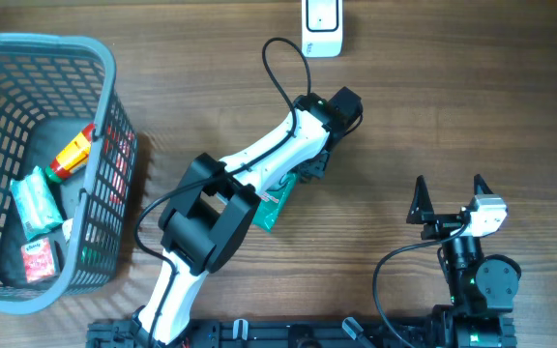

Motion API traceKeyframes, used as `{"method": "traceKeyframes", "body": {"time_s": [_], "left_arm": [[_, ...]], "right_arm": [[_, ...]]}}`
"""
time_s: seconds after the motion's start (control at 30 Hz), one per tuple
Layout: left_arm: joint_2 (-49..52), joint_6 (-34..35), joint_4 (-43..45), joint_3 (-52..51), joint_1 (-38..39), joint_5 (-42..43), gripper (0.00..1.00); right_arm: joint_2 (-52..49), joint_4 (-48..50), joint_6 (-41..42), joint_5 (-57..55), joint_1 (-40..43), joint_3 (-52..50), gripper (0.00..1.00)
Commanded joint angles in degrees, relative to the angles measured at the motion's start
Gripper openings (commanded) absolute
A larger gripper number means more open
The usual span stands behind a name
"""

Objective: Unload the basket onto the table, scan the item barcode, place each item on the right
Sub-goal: 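Lift the gloves pack out and place it on the table center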

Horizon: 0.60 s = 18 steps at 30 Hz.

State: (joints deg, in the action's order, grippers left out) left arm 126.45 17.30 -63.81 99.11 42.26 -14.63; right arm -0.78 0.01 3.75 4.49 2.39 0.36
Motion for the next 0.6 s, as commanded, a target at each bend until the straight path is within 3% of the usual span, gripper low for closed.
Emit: {"method": "traceKeyframes", "body": {"time_s": [0.0, 0.07, 0.1, 0.33, 0.57], "left_arm": [[-0.2, 1.4, 0.0, 0.1, -0.1, -1.1, 0.69], [-0.2, 1.4, -0.5, 0.1, -0.1, -1.1, 0.94], [-0.2, 1.4, -0.6, 0.1, -0.1, -1.2, 1.0], [-3.5, 1.4, -3.3, 0.3, -0.2, -6.6, 1.0], [-13.0, 1.3, -5.3, 0.2, -0.3, -9.3, 1.0]], "right_arm": [[0.3, 0.3, -0.7, 0.7, 0.0, -0.1, 0.99], [0.3, 0.3, -0.7, 0.7, 0.0, -0.1, 1.0], [0.3, 0.3, -0.7, 0.7, 0.0, -0.1, 1.0], [0.3, 0.3, -0.7, 0.7, 0.0, -0.1, 1.0], [0.3, 0.3, -0.7, 0.7, 0.0, -0.1, 1.0]]}}
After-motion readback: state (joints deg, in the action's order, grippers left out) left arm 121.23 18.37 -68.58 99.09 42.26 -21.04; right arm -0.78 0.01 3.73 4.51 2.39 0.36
